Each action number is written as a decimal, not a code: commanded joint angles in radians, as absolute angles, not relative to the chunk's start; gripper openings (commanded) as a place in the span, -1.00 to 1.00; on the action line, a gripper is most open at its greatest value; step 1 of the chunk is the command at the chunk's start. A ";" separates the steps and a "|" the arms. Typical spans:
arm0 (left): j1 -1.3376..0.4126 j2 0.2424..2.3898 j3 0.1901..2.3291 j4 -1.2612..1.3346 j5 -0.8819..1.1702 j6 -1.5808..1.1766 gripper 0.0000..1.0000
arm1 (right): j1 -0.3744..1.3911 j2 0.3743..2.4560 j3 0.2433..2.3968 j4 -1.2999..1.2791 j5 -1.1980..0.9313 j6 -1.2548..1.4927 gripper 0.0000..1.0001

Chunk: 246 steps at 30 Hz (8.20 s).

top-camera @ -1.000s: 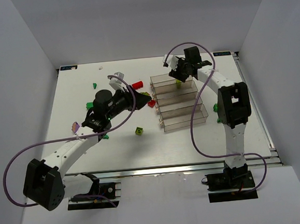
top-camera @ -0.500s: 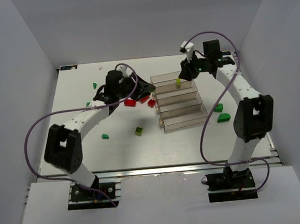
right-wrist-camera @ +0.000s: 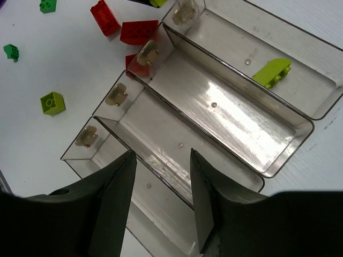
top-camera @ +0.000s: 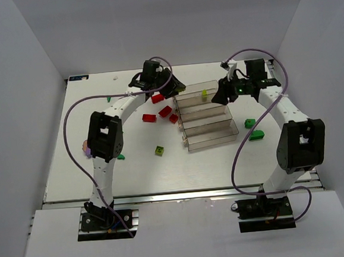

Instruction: Sort the legos into containers by color

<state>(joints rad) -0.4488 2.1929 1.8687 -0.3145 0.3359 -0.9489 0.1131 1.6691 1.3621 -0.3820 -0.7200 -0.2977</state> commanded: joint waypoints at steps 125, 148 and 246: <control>-0.242 0.913 0.721 -0.347 -0.055 -0.928 0.91 | 0.304 1.928 1.707 -0.404 -0.528 -0.534 -1.00; -0.239 0.902 0.716 -0.356 -0.074 -0.950 0.91 | 0.238 2.272 2.011 -0.399 -0.425 -0.342 -0.06; -0.534 2.005 1.577 0.006 0.417 -0.253 -0.78 | 0.061 1.540 1.362 -0.495 -0.922 -0.499 -0.83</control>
